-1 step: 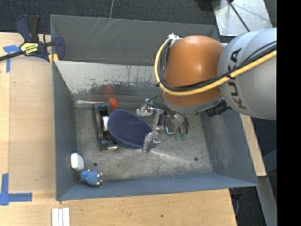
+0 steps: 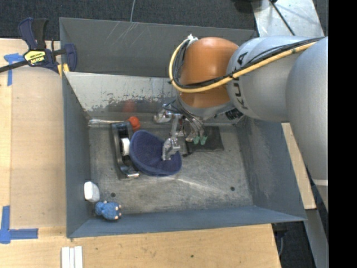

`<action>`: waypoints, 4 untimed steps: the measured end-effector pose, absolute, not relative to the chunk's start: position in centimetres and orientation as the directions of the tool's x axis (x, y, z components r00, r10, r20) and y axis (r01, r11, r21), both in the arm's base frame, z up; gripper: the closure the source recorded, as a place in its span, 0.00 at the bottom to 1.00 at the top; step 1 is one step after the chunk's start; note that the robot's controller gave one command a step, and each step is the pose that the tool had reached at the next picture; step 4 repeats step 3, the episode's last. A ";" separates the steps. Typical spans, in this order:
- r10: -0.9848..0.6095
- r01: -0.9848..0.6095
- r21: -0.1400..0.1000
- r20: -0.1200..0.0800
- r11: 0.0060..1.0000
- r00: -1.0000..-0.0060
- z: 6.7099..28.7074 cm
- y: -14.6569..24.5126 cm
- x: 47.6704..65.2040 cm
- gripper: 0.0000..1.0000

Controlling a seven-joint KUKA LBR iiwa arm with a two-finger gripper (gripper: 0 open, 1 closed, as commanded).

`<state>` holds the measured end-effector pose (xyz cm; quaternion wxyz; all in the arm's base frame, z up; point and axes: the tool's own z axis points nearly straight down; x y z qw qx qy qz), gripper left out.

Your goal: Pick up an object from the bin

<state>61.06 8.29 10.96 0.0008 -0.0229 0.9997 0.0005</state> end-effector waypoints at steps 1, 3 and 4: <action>0.021 0.021 -0.002 -0.024 1.000 -0.999 8.1 9.5 59.6 0.00; 0.046 0.046 0.001 -0.012 0.999 -0.999 23.2 7.2 60.7 1.00; 0.046 0.046 0.001 -0.012 0.999 -0.999 23.2 7.2 60.7 1.00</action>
Offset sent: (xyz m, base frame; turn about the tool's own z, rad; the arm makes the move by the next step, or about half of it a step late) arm -0.0231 0.0153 -0.0396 0.0652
